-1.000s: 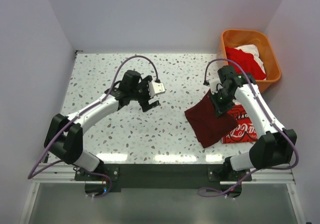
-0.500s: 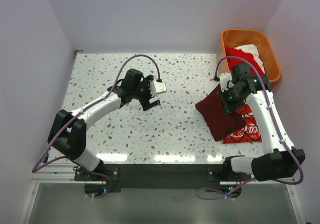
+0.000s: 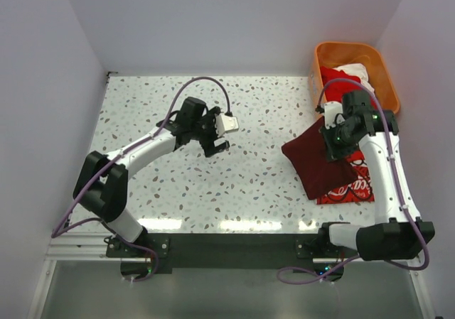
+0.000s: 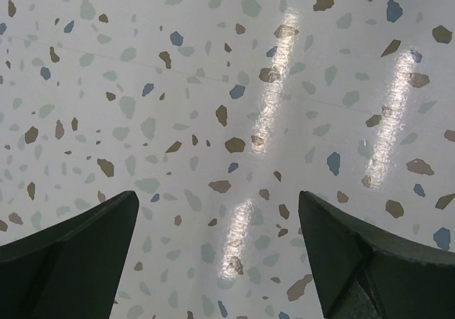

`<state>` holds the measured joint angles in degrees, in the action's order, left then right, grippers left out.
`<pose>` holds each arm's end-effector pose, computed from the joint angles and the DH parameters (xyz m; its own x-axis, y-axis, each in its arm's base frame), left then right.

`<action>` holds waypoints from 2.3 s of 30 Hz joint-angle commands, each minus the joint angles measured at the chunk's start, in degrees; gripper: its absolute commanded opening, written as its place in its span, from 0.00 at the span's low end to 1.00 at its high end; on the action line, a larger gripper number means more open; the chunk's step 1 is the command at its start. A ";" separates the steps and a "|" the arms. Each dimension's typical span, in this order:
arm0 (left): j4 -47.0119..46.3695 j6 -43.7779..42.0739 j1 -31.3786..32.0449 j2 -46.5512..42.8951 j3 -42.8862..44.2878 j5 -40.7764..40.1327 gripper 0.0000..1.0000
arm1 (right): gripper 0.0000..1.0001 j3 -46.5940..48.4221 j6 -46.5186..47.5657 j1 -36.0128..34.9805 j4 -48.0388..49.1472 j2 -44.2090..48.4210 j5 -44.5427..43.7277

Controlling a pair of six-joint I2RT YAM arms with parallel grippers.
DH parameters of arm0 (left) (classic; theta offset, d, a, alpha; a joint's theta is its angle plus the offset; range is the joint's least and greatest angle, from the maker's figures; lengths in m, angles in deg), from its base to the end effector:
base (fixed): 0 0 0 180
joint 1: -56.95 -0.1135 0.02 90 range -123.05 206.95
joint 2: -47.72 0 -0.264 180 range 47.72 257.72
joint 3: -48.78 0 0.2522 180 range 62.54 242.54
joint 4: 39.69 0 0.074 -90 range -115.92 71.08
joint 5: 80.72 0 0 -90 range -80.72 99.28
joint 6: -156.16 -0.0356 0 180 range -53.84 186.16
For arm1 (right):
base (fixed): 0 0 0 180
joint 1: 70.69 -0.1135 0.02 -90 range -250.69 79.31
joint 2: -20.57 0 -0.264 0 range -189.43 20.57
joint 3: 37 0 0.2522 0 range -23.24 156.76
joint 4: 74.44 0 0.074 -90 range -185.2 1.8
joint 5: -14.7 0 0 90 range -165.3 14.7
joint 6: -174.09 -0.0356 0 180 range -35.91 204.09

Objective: Fold and stack the t-shirts
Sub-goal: Neatly place the folded tshirt to the corner, then reset both grippers

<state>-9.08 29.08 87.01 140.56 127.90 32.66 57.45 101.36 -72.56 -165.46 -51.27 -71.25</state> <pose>0.2997 -0.1897 0.2428 -0.0572 0.6725 -0.7379 0.9275 0.3093 0.2101 0.2106 0.0094 0.3595 -0.8701 -0.3247 -0.3709 -0.3318 0.9422 -0.0465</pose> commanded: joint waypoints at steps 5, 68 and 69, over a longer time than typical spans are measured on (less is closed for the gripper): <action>0.65 0.87 -0.27 0.85 2.40 1.23 1.00 | 0.00 4.13 5.13 9.50 -11.51 -5.33 2.27; 2.85 23.25 -9.22 0.50 6.96 7.91 1.00 | 0.98 13.71 28.61 26.31 3.61 -20.63 2.43; 3.02 24.67 -11.24 0.59 7.58 9.04 1.00 | 0.99 13.62 26.43 24.04 3.43 -20.02 5.58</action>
<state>-5.00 44.18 79.67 143.16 131.07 36.90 68.94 131.35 -44.82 -157.17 -74.46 -75.49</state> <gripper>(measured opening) 0.997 0.984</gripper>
